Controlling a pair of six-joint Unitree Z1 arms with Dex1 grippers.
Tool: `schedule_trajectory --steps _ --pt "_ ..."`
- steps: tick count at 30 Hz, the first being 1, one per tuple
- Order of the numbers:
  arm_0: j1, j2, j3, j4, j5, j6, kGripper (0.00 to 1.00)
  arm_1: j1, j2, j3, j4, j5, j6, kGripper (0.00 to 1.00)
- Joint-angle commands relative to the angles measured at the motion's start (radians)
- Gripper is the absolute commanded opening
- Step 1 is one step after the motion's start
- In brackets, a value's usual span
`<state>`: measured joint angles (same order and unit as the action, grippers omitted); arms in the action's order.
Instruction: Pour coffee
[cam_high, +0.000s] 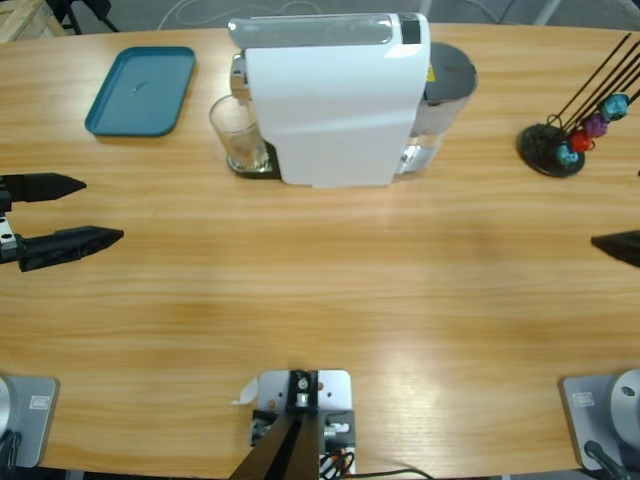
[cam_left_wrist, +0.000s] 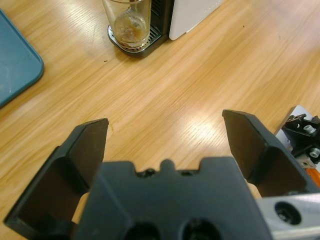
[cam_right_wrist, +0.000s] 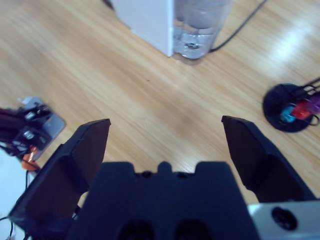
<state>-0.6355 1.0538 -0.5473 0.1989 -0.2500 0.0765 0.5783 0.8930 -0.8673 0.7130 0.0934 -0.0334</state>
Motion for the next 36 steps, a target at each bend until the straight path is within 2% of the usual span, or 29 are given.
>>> schedule_trajectory --steps 1,19,24,26,36 --pt "0.003 -0.037 0.03 0.005 -0.009 -0.027 1.0 -0.027 -0.009 0.029 0.041 0.009 0.019 1.0" --pt "0.002 -0.036 0.021 -0.006 -0.027 -0.054 1.0 -0.04 0.037 0.016 0.024 0.013 0.011 1.0" --pt "-0.003 -0.071 -0.122 0.231 -0.039 -0.036 1.0 -0.04 0.018 0.022 0.022 0.012 0.013 1.0" --pt "-0.003 -0.068 -0.156 0.281 -0.071 -0.003 1.0 -0.04 0.018 0.022 0.022 0.011 0.013 1.0" --pt "-0.004 -0.037 -0.103 0.226 -0.034 0.029 1.0 -0.04 -0.051 0.041 0.019 -0.026 0.041 1.0"
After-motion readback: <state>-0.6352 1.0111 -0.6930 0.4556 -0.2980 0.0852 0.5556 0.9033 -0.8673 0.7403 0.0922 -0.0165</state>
